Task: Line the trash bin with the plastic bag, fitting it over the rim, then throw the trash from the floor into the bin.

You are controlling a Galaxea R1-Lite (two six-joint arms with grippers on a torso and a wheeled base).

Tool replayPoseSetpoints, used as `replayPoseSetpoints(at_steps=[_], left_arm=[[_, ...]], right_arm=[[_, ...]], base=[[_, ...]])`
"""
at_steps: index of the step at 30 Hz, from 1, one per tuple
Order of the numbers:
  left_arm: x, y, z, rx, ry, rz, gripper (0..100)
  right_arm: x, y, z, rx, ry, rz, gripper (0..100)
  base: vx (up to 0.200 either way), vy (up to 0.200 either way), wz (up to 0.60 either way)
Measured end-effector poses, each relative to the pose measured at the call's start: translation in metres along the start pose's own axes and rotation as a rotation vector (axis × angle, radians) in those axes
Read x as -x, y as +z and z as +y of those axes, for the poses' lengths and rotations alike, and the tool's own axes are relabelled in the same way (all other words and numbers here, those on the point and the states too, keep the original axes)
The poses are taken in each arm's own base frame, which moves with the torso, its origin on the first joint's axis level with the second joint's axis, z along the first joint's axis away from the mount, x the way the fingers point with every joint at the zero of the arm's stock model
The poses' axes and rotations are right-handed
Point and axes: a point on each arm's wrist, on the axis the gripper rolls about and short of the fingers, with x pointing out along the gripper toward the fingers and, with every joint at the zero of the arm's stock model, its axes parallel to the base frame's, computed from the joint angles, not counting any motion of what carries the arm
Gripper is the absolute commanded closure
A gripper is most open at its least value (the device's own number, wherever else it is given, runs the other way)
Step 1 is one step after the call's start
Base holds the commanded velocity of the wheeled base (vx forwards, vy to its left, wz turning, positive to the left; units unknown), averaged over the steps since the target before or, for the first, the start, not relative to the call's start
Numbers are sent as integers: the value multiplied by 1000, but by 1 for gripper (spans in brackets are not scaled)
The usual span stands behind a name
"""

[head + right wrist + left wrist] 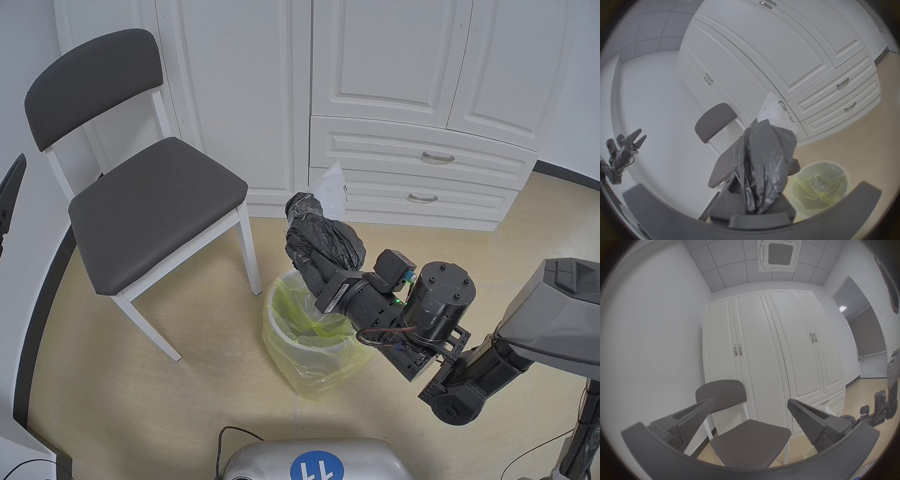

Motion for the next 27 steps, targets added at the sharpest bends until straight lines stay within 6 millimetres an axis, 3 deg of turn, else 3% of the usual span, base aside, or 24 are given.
replayPoseSetpoints(at_steps=[6,14,27], left_arm=[[-1,0,0,0,-1,3,0],[-1,-1,0,0,-1,8,0],[-4,-8,-2,-2,-9,37,0]], right_arm=[[-5,4,10,-11,-36,59,100],[-31,18,16,-48,-132,167,100],[-79,64,24,-230,-345,324,100]], base=[[0,0,0],[0,0,0],[0,0,0]])
